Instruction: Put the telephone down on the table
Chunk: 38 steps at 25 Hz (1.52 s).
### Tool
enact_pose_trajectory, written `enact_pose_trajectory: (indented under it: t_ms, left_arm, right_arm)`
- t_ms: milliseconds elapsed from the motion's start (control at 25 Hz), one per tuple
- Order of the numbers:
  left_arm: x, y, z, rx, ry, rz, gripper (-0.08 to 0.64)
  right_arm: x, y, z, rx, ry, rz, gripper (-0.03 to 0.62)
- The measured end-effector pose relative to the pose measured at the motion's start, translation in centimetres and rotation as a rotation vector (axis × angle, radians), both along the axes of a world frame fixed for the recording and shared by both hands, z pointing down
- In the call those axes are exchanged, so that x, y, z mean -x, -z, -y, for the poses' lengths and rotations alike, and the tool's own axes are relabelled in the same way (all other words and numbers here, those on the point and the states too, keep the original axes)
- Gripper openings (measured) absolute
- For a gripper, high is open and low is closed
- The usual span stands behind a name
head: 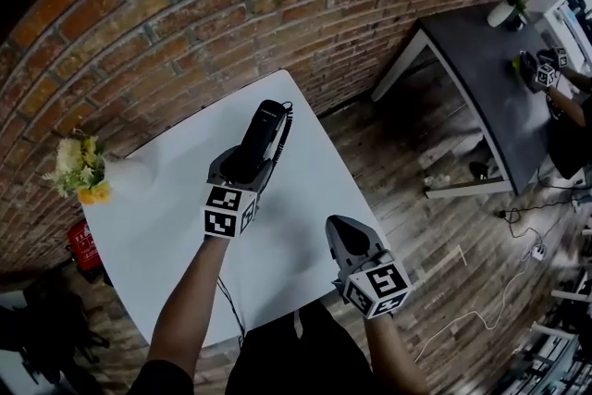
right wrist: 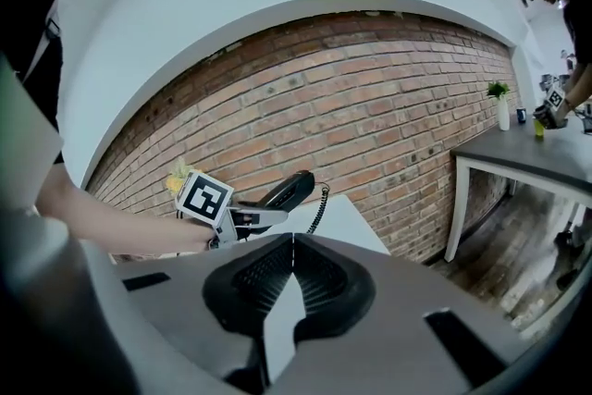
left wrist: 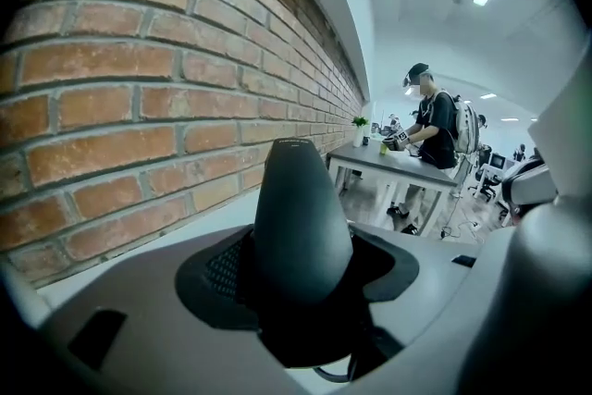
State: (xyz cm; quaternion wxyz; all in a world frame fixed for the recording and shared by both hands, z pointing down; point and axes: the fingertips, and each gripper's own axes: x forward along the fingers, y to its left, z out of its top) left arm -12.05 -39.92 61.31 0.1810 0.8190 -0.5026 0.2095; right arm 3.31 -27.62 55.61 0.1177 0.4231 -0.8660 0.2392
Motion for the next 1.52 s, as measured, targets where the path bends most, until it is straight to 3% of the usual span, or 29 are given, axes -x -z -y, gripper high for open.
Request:
enact_pose_trajectory:
  t_ms: [600,1360,1520]
  left_arm:
    - [2.8,-8.4,5.8,0.105,0.041,0.065,0.279]
    - [3.0,-10.6,6.4,0.231,0.045,0.151,0.284]
    - [3.2,-10.4,6.2,0.236,0.046,0.162,0.333]
  right_arm:
    - [3.5,-4.5,3.6,0.034,0.023,-0.047,0.023]
    - [1.3,-5.0,2.8,0.065,-0.02,-0.05,0.023]
    - [0.7,-4.4,2.0,0.06,-0.016,-0.056,0.023]
